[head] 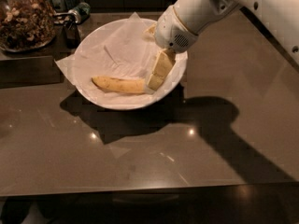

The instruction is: Pick banana from white bowl

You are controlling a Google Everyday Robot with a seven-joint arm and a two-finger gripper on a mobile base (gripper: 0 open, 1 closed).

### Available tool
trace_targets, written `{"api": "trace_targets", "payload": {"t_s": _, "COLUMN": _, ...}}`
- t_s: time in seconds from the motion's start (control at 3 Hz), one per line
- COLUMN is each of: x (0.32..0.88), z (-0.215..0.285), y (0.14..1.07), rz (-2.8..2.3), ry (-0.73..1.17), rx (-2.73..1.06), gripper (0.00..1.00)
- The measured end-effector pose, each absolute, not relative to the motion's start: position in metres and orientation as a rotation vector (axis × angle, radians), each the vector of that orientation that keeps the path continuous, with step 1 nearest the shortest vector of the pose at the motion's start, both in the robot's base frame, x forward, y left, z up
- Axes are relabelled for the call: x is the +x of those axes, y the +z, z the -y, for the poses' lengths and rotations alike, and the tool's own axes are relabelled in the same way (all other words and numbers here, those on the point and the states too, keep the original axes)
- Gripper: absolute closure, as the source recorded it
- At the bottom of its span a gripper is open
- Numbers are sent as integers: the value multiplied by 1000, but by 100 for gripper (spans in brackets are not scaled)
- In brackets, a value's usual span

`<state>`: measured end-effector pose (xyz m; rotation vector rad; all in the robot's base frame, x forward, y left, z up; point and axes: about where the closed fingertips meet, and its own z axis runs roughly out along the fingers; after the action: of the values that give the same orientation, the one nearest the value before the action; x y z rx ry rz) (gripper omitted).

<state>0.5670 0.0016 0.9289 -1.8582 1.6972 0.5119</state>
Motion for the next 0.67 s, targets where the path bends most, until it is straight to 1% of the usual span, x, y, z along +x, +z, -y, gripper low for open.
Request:
{"api": "trace_targets", "payload": {"t_s": 0.33, "x": 568, "z": -2, "y": 927, "rz": -1698, "ry": 515, "rx": -1858, "gripper": 2}}
{"api": "trace_targets", "payload": {"t_s": 0.67, "x": 568, "z": -2, "y": 927, "rz": -1698, "ry": 515, "rx": -1858, "gripper": 21}}
